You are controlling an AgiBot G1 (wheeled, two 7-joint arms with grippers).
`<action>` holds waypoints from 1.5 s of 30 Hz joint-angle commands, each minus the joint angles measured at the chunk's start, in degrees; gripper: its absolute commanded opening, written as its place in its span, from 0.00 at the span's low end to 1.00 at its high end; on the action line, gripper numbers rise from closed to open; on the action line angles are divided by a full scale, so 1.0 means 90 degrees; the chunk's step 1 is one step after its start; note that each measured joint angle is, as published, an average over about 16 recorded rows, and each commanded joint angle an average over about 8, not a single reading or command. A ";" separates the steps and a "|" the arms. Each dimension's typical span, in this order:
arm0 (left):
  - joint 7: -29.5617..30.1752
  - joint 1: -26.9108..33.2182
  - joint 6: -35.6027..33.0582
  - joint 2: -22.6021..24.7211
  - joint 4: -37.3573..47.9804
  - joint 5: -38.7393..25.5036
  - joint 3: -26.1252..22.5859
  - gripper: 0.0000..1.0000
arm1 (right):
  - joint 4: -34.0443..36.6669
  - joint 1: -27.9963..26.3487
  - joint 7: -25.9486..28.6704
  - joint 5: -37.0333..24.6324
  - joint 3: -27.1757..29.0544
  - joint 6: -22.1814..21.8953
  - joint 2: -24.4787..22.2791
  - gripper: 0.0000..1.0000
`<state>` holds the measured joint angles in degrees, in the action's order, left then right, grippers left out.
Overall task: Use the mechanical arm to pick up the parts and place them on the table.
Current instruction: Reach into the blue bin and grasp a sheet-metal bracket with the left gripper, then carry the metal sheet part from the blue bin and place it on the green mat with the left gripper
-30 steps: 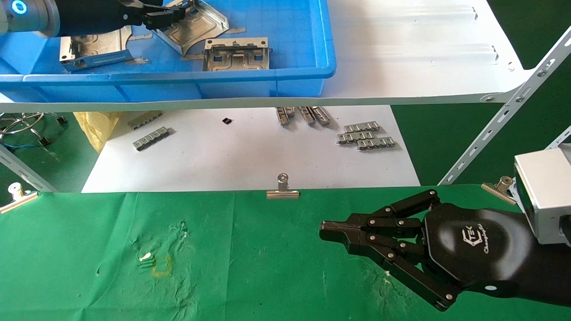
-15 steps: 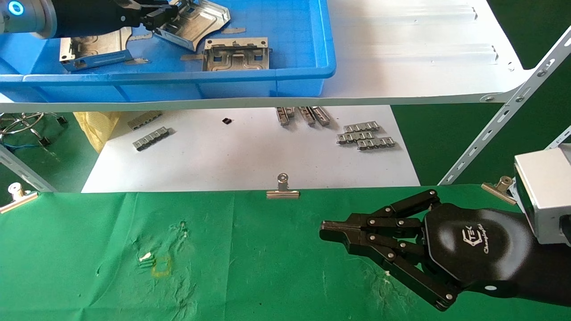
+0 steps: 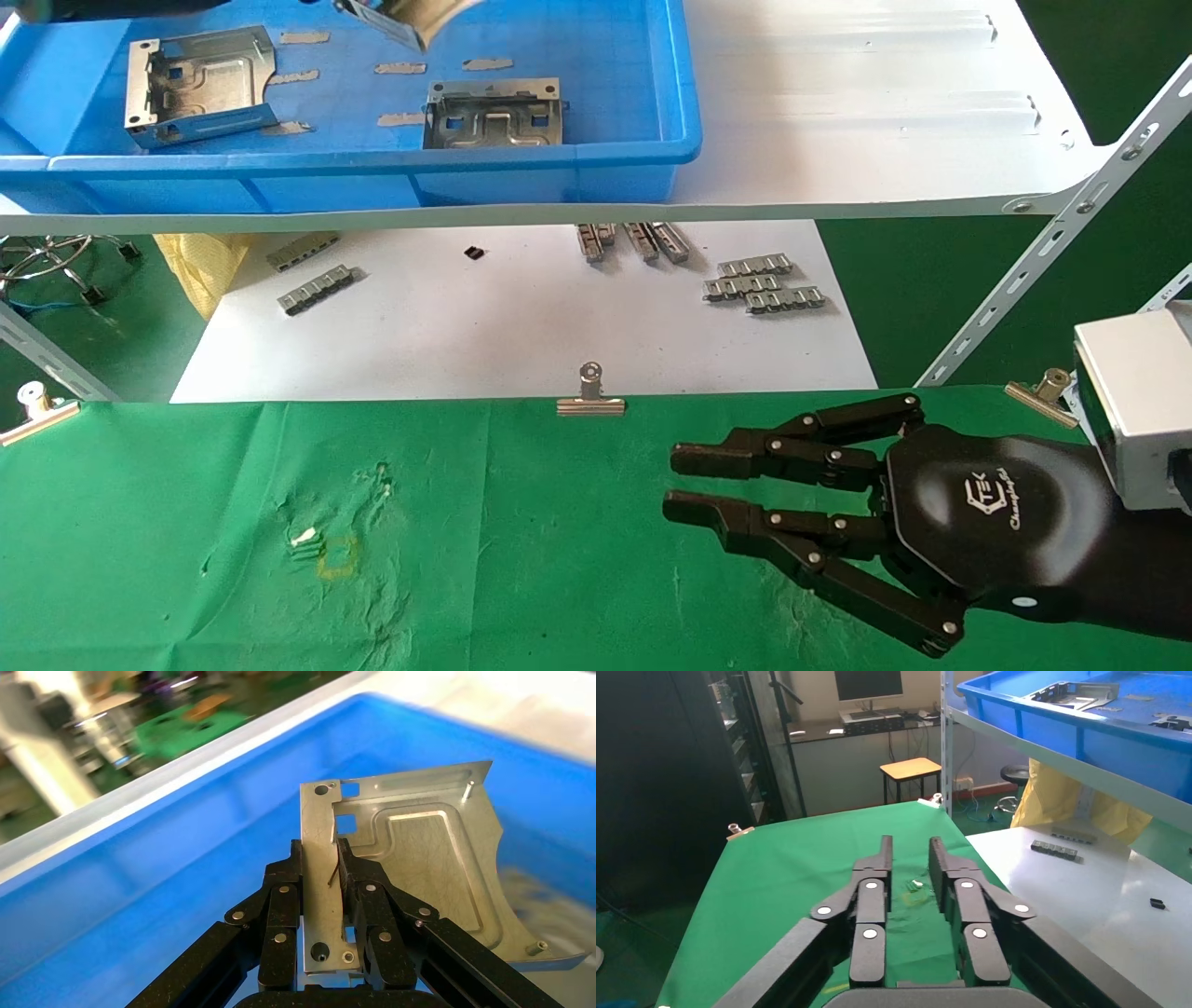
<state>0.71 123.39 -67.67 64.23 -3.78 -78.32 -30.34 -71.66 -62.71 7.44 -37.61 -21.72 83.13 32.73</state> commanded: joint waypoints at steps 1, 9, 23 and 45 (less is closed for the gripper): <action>-0.0125 0.0027 -0.0450 -0.0113 -0.0079 0.0094 0.0060 0.00 | 0.0000 0.0000 0.0000 0.0000 0.0000 0.0000 0.0000 1.00; -0.0850 -0.0206 -0.2532 -0.0679 -0.0583 0.0524 0.0199 0.00 | 0.0000 0.0000 0.0000 0.0000 0.0000 0.0000 0.0000 1.00; -0.2466 -0.2505 -0.2615 -0.2849 -0.4240 0.2452 -0.0977 0.00 | 0.0000 0.0000 0.0000 0.0000 -0.0001 0.0000 0.0000 1.00; -0.6585 -0.3884 -0.2419 -0.2305 -0.1188 0.1822 -0.1600 0.90 | 0.0000 0.0000 -0.0001 0.0001 -0.0001 0.0000 0.0000 1.00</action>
<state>-58.51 88.38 -89.10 43.33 -14.92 -61.51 -44.50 -71.66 -62.71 7.44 -37.60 -21.73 83.13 32.73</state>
